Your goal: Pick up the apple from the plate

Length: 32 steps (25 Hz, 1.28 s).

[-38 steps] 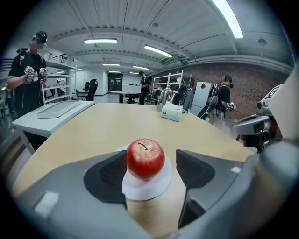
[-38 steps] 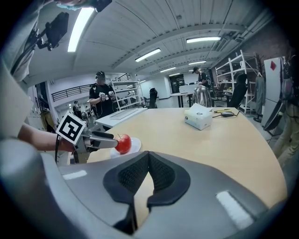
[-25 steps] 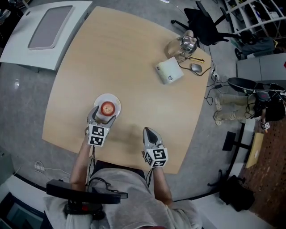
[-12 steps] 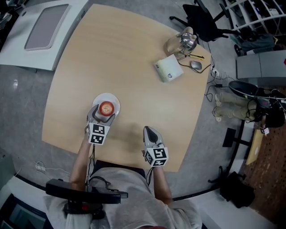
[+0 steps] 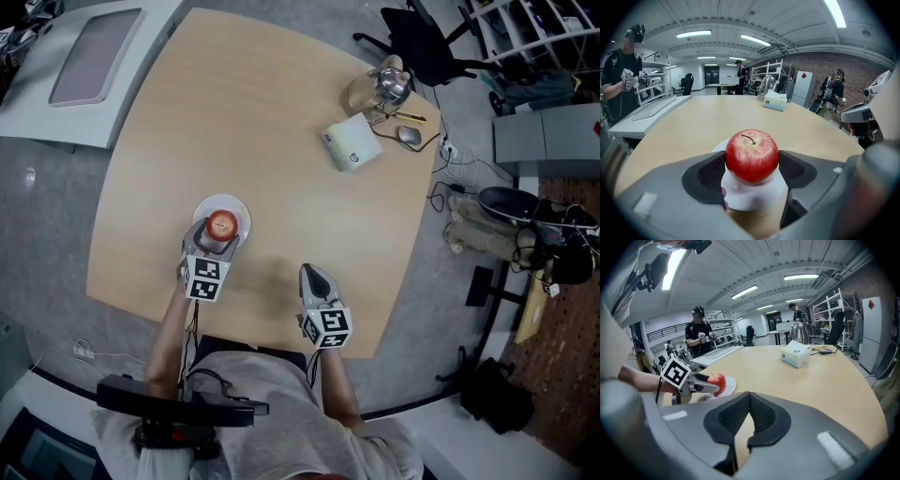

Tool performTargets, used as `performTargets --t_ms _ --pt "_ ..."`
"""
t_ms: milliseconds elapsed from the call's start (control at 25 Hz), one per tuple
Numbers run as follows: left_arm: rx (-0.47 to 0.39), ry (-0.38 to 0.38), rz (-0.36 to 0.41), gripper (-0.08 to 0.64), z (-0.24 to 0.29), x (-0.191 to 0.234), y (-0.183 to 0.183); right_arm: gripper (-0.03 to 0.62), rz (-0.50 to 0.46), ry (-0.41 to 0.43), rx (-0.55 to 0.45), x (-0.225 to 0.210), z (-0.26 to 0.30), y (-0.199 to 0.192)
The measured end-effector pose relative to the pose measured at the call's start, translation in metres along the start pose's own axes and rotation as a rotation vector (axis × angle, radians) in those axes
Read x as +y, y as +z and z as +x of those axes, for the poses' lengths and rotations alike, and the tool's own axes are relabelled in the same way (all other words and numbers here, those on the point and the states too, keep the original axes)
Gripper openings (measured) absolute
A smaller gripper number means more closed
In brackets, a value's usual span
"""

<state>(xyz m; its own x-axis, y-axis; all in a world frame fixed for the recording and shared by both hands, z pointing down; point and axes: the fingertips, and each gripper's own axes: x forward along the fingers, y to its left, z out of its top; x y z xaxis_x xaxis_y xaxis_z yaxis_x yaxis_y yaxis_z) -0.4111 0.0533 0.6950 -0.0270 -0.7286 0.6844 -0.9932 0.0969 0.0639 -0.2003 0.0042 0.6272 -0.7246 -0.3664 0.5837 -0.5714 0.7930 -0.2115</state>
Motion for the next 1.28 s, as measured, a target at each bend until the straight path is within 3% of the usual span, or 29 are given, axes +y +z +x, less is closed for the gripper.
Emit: performTargets --t_ms 520,1280 --pt "-0.073 0.071 0.024 0.377 -0.014 -0.002 0.022 0.006 -0.016 -0.006 -0.035 -0.009 -0.013 0.009" --pt "-0.169 0.070 0.051 0.377 -0.064 -0.055 0.057 0.006 -0.018 -0.036 -0.125 -0.024 -0.061 0.014"
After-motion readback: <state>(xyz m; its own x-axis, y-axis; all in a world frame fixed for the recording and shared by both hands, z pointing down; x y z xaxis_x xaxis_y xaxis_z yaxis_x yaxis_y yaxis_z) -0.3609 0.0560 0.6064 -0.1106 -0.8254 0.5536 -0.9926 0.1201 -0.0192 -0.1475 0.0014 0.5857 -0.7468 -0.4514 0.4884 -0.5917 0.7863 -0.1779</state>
